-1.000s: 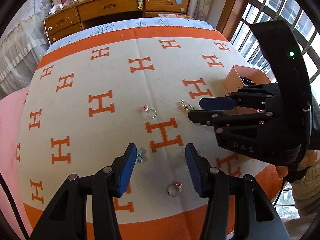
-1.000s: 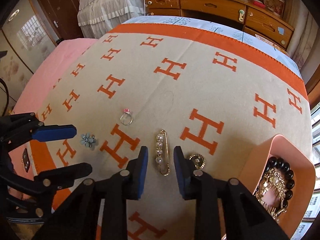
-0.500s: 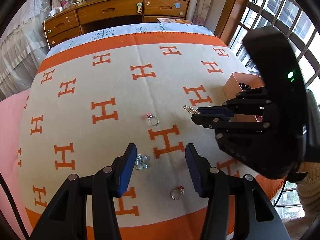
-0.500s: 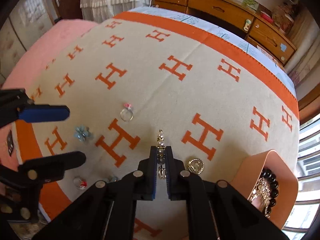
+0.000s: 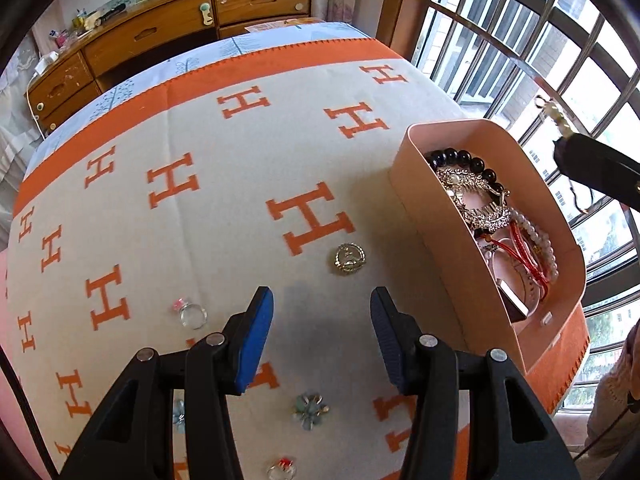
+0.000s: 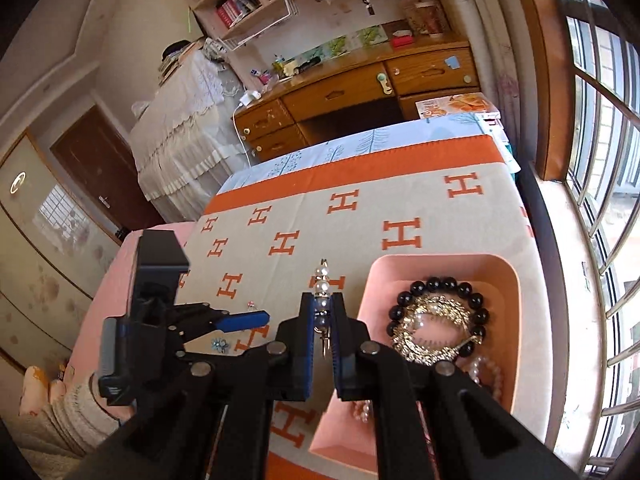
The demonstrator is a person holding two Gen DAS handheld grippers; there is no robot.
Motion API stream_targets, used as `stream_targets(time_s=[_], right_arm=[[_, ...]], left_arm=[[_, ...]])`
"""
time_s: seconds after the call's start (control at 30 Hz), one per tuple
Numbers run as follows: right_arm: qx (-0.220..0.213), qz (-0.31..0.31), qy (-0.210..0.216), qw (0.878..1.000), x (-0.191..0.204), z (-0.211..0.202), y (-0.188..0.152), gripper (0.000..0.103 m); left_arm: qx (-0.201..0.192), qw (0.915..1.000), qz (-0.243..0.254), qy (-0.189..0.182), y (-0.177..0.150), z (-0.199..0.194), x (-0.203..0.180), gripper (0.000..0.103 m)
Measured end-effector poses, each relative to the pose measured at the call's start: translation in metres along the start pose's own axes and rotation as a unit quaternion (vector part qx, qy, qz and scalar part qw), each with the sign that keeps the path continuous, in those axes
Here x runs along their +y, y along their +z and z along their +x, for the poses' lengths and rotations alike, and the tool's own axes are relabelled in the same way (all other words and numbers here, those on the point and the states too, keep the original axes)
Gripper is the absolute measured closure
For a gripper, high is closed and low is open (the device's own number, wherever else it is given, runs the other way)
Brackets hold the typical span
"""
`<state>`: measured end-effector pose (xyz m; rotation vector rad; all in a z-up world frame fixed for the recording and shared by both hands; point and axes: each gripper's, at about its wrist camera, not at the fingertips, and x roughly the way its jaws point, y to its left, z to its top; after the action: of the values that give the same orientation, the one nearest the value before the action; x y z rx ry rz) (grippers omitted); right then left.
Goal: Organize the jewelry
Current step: 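Carry the pin to the pink box with the right tool while the left tool grasps the gold coin, then release the pin and gold coin into the pink box with both tools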
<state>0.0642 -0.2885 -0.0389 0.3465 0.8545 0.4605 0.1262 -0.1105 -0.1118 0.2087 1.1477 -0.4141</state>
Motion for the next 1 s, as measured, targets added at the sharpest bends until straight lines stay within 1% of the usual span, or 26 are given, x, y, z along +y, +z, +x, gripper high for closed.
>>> stream_targets(time_s=[0.17, 0.27, 0.37, 0.43, 0.53, 0.63, 0.77, 0.9, 1.0], right_arm=[[-0.019, 0.029, 0.008, 0.999, -0.02, -0.015, -0.013, 0.096], [-0.024, 0.043, 0.008, 0.999, -0.03, -0.016, -0.016, 0.096], [-0.025, 0.054, 0.006, 0.998, -0.043, -0.018, -0.019, 0.096], [-0.025, 0.063, 0.007, 0.998, -0.05, -0.02, -0.021, 0.096], [-0.027, 0.072, 0.007, 0.997, -0.058, -0.022, -0.024, 0.096], [-0.029, 0.079, 0.008, 0.996, -0.062, -0.027, -0.029, 0.096], [-0.023, 0.085, 0.014, 0.996, -0.066, -0.032, -0.037, 0.096], [-0.017, 0.101, 0.012, 0.995, -0.072, -0.035, -0.046, 0.096], [-0.01, 0.12, 0.012, 0.993, -0.079, -0.033, -0.052, 0.096]], left_arm=[[0.011, 0.9999, -0.006, 0.003, 0.009, 0.02, -0.011, 0.054], [0.008, 0.9998, 0.0, 0.019, 0.011, 0.024, -0.019, 0.054], [0.004, 0.9994, 0.007, 0.032, 0.013, 0.025, -0.026, 0.065], [0.003, 0.9993, 0.012, 0.035, 0.014, 0.025, -0.03, 0.086], [0.001, 0.9985, 0.022, 0.05, 0.014, 0.024, -0.035, 0.086], [-0.003, 0.9983, 0.022, 0.055, 0.013, 0.02, -0.037, 0.087], [-0.032, 0.998, 0.019, 0.052, 0.012, -0.006, -0.039, 0.087], [-0.062, 0.9973, 0.03, 0.025, 0.011, -0.039, -0.051, 0.087], [-0.07, 0.9964, 0.047, -0.002, 0.011, -0.054, -0.07, 0.087]])
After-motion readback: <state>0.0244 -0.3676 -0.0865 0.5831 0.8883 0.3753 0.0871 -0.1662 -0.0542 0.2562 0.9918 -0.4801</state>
